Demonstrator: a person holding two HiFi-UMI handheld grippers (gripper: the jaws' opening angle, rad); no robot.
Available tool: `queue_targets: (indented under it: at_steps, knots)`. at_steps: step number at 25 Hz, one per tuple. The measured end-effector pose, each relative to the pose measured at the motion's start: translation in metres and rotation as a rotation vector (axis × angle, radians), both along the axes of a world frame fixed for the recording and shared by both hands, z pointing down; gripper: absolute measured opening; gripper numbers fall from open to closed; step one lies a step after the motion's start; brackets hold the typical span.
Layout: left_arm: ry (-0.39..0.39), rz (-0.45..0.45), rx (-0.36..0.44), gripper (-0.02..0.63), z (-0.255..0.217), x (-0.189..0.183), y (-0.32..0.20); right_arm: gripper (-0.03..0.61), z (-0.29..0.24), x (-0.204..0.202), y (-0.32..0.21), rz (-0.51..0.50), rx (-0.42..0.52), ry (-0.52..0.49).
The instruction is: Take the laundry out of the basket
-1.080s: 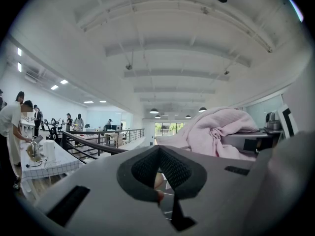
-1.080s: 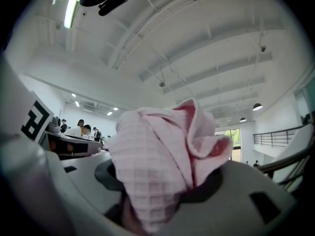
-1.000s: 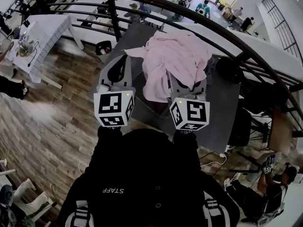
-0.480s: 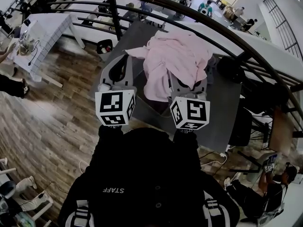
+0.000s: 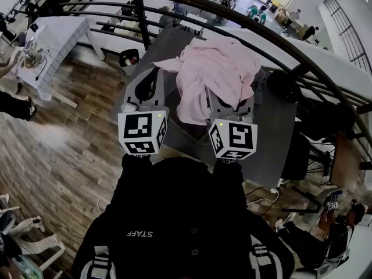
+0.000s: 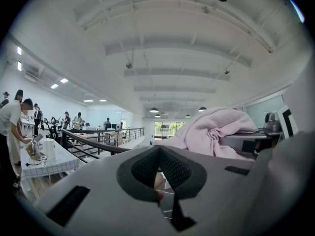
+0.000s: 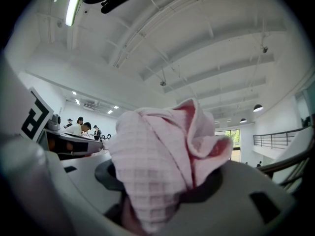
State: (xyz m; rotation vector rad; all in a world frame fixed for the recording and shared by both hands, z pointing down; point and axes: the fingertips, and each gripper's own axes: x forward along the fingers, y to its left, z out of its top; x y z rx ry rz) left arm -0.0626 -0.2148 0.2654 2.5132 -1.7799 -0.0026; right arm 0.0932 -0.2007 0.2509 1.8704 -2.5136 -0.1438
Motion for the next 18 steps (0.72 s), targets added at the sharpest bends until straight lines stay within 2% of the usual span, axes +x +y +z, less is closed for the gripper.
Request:
queue_targets:
  at_steps: [18]
  knots:
    - [0.000,-0.017,-0.008,0.000,0.0055,-0.0033,-0.0034,0.281,0.0063,0.0031,-0.0039,0.008,-0.014,-0.003]
